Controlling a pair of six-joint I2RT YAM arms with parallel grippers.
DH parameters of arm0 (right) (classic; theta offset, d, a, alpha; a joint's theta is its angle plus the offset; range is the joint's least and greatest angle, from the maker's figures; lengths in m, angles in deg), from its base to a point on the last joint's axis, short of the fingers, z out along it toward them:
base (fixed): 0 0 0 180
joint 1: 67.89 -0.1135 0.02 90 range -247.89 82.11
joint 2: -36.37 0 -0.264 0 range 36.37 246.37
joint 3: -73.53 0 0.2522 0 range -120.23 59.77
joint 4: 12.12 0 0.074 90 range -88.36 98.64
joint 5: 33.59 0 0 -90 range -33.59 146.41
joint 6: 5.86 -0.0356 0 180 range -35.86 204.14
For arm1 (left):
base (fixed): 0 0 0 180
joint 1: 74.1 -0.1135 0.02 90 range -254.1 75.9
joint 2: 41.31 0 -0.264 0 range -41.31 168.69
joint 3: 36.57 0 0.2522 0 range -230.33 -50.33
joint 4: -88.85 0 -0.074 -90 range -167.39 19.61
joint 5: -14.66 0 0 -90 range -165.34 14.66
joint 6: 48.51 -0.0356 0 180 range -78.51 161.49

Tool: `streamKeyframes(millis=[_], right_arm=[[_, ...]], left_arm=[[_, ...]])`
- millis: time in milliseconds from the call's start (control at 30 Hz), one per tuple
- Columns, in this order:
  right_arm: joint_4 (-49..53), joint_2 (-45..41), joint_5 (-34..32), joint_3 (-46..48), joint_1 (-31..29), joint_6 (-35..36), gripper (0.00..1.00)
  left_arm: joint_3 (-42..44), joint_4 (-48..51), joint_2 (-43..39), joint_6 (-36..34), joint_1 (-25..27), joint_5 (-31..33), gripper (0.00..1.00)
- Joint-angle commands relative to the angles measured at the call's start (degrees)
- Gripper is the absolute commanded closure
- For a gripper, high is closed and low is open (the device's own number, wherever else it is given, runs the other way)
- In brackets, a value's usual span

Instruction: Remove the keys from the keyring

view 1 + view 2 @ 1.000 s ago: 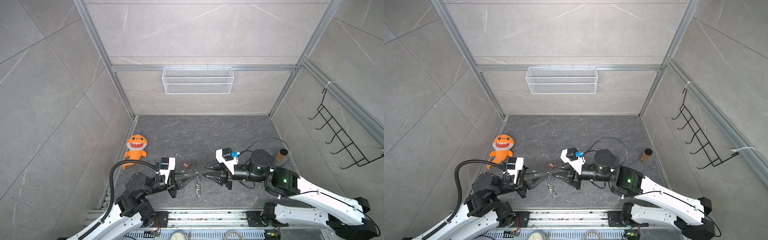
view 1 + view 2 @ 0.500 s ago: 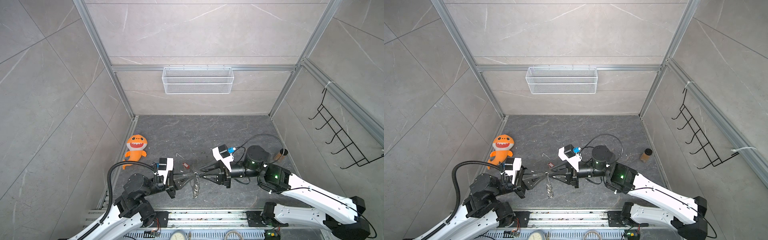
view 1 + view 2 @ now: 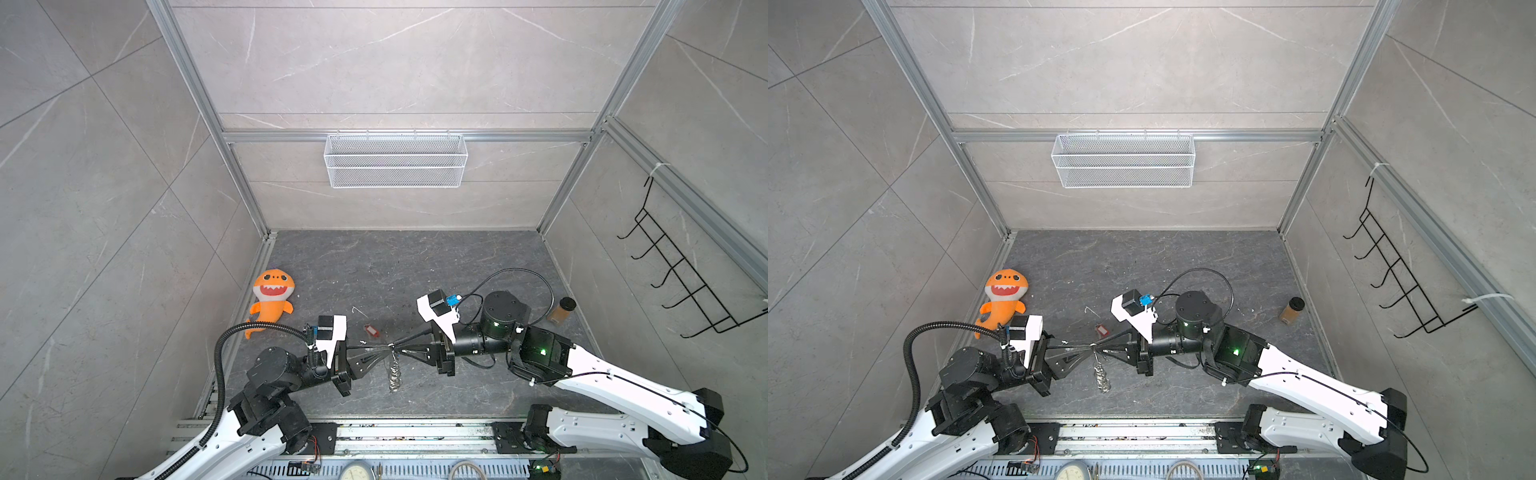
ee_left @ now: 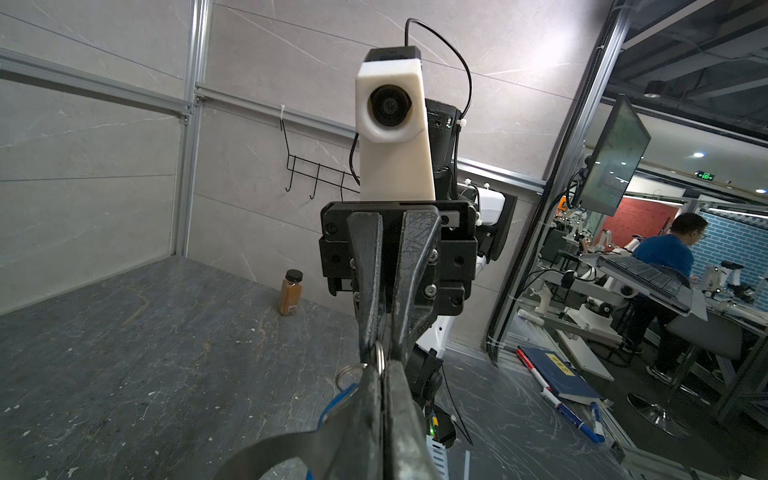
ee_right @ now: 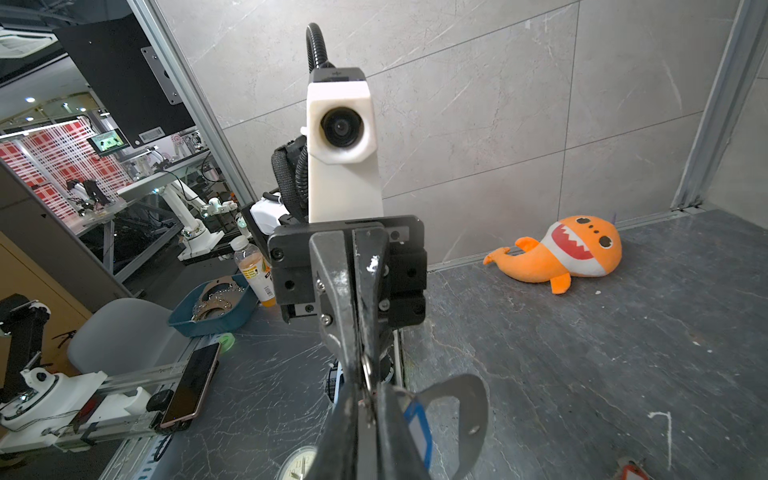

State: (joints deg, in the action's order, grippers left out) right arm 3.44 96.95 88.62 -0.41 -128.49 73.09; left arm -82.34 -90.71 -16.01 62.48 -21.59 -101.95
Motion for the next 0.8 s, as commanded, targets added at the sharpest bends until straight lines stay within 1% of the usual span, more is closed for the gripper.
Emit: streamKeyframes(millis=[0, 67, 167, 367, 500, 533, 600, 633, 700, 767], right_arm=[[-1.50, 0.51, 0.79, 0.94, 0.22, -0.86, 0.86], [-1.54, 0.77, 0.82, 0.94, 0.17, -0.90, 0.85], [-1.76, 0.90, 0.95, 1.12, 0.15, -0.90, 0.88], [-2.07, 1.08, 0.91, 1.47, 0.20, -0.99, 1.00], [-0.04, 0.52, -1.02, 1.06, 0.28, -0.47, 1.00], [1.00, 0.51, -1.41, 0.76, 0.34, -0.31, 1.00], [4.53, 0.29, -2.51, -0.13, 0.83, 0.21, 1.00], [6.25, 0.09, -3.00, -0.51, 0.90, 0.70, 1.00], [10.20, -0.65, -4.74, -1.27, 1.00, 1.70, 1.00], [14.39, -1.23, -6.28, -2.40, 1.21, 2.83, 1.00]], left_arm=[[-0.27, -4.51, -0.52, -0.51, 0.22, 1.21, 1.00], [-0.27, -4.67, -0.52, -0.52, 0.22, 1.21, 1.00], [-0.22, -4.85, -0.43, -0.59, 0.23, 1.22, 1.00], [-0.27, -5.15, -0.08, -0.31, 0.27, 1.03, 1.00], [-0.97, -3.24, 0.18, 0.05, 0.23, 1.61, 1.00], [-1.23, -2.22, 0.10, 0.06, 0.22, 2.04, 0.97], [-1.95, 0.64, -0.36, 0.01, 0.23, 3.33, 0.79], [-2.29, 2.18, -0.50, -0.20, 0.29, 3.77, 0.73], [-3.45, 5.92, -0.86, -0.45, 0.23, 4.80, 0.65], [-4.76, 9.32, -0.70, -0.72, 0.22, 5.25, 0.62]])
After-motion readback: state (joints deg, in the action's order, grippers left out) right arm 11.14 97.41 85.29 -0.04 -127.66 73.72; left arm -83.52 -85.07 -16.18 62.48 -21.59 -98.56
